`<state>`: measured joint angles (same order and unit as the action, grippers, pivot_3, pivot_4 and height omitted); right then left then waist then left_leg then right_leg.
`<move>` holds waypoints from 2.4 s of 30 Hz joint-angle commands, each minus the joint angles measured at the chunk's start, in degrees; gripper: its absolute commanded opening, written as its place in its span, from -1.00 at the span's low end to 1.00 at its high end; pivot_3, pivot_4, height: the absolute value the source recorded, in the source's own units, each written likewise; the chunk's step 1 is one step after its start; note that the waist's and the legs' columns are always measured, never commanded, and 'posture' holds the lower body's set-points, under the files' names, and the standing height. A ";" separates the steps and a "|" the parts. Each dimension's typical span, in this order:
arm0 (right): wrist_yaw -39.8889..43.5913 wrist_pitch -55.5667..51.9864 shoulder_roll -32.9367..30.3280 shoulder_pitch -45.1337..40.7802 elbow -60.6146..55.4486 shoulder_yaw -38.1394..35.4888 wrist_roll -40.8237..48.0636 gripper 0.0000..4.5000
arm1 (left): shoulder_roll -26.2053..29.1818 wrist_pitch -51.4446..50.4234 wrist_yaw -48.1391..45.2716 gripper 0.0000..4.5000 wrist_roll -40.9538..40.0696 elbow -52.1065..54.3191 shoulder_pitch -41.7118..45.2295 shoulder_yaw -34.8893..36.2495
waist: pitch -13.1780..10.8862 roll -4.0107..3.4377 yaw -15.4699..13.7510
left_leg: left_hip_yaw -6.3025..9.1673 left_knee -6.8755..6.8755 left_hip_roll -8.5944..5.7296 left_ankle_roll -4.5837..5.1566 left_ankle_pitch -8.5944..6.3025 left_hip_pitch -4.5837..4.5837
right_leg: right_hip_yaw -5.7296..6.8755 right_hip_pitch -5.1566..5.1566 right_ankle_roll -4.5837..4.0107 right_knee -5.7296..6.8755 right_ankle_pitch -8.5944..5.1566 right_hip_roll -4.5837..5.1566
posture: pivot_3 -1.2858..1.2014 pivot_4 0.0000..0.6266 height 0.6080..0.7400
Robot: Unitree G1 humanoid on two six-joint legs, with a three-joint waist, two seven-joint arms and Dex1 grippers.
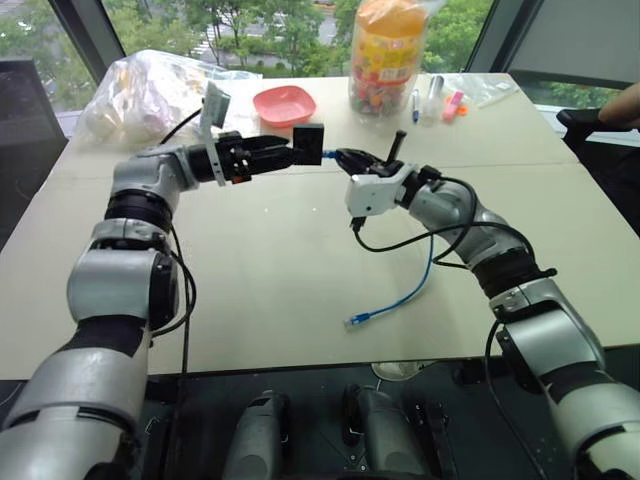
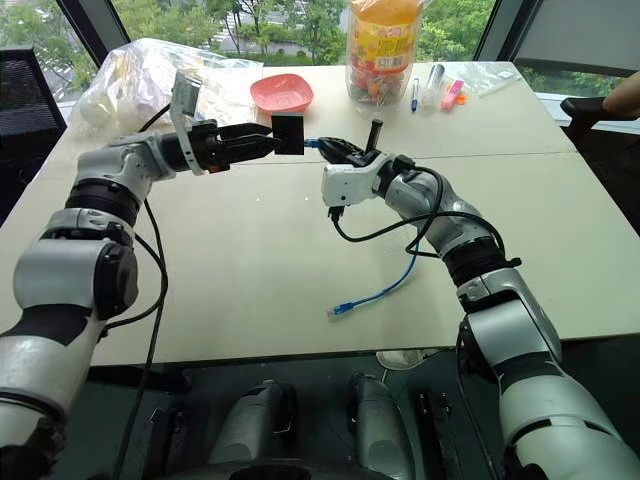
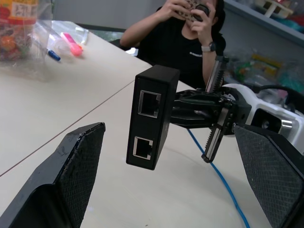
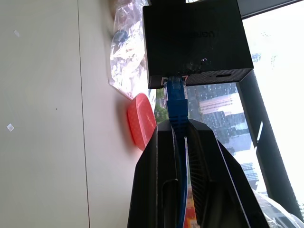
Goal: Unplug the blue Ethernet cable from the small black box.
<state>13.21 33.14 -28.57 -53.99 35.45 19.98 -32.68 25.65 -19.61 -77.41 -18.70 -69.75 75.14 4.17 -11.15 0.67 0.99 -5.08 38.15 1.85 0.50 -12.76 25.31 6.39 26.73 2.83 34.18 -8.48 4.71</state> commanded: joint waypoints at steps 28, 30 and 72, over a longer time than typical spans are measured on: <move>14.46 -39.99 9.85 22.18 -35.07 -19.38 42.47 0.65 | -2.58 -6.96 -1.50 -0.78 -3.02 -1.74 1.34 13.33 | -0.01 0.05 -0.25 | 0.18 0.07 0.02 0.02 -0.01 0.00 | 0.04 -0.08 -0.05 0.02 0.04 0.00 | 0.03 -0.52 1.00; 9.23 -56.09 17.20 24.70 -46.37 -25.72 65.74 0.65 | -3.34 -11.74 -5.24 -0.78 -4.69 0.28 1.05 13.72 | -0.02 0.05 0.05 | 0.33 0.06 0.10 0.02 -0.01 0.01 | 0.03 -0.04 -0.14 0.07 0.09 -0.01 | 0.03 -0.52 1.00; 1.08 -68.92 27.92 24.78 -52.30 -28.24 92.56 0.65 | -6.34 -29.77 -9.51 -0.78 -13.28 16.28 -6.38 11.28 | -0.01 0.03 -0.26 | 0.41 0.09 0.19 0.02 -0.02 -0.14 | 0.03 -0.18 -0.11 0.02 0.06 0.00 | 0.03 -0.52 1.00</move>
<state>13.94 -36.79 -1.08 -27.62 -15.94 -7.60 58.74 18.82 -49.53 -86.13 -30.53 -55.50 68.19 15.26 -11.16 0.70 0.73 -4.67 38.23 2.04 0.52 -12.78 25.17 6.43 26.55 2.72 34.19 -8.42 4.70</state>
